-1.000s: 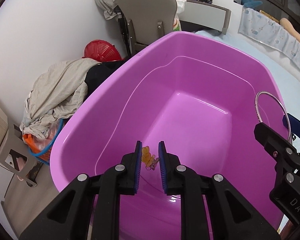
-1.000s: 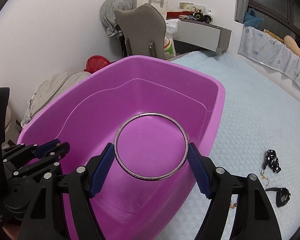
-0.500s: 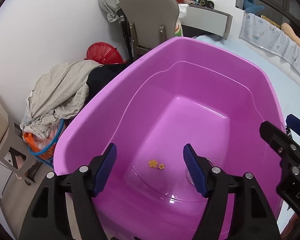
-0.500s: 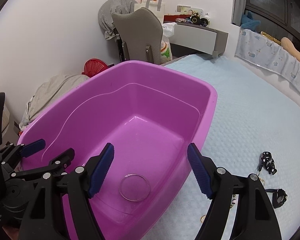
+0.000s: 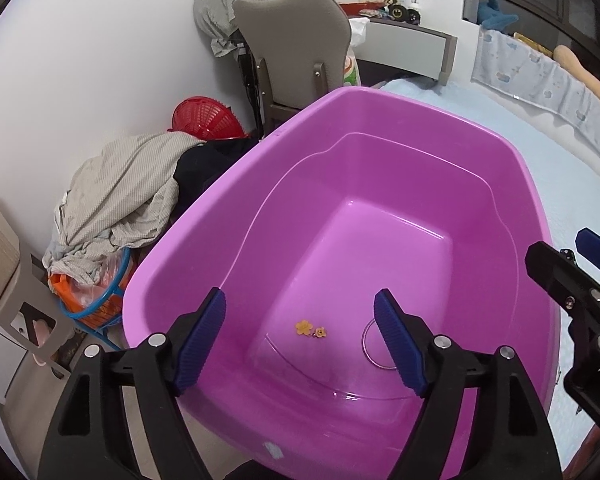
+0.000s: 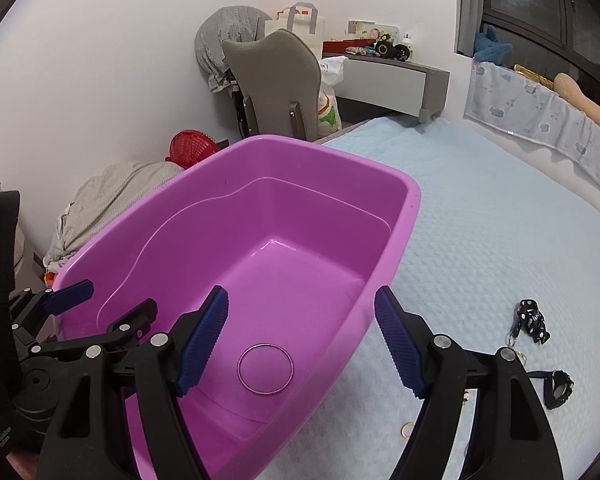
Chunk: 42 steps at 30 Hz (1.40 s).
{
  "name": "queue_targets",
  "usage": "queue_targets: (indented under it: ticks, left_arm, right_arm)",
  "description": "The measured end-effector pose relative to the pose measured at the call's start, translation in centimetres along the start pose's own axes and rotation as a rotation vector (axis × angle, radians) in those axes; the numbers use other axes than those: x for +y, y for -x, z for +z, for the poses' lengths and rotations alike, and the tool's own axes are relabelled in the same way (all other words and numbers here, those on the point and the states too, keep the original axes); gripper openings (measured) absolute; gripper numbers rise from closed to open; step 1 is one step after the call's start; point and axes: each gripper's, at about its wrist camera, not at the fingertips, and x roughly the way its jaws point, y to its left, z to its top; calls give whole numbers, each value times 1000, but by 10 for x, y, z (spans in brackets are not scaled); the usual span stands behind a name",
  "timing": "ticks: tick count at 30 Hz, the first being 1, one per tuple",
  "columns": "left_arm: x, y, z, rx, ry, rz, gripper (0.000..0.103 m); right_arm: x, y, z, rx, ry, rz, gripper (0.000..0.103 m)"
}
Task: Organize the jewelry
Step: 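Open the right tool over the tub while the left tool releases the flower charm into it, then move both open tools back over the jewelry on the bed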
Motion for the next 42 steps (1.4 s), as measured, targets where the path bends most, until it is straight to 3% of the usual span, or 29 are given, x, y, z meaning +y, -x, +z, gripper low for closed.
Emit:
queue_targets:
  ticks: [8,25,31,42]
  left_arm:
    - [6,21,-5,-58,64,-21,84]
    - [-22,72,-30,-179,-3,-18,88]
    - [-33,81,-43,-157,-17,-88,88]
    - [-79,94,-83,-126,-119,-145,88]
  right_arm:
    - [-10,25,-14,-40,-41,7,72]
    - [-38,76,-58,-87,-124,-27,72]
    - [-49,97,-84,-95,-155,-52,72]
    - [-79,138,-147,-99,-225,-132,72]
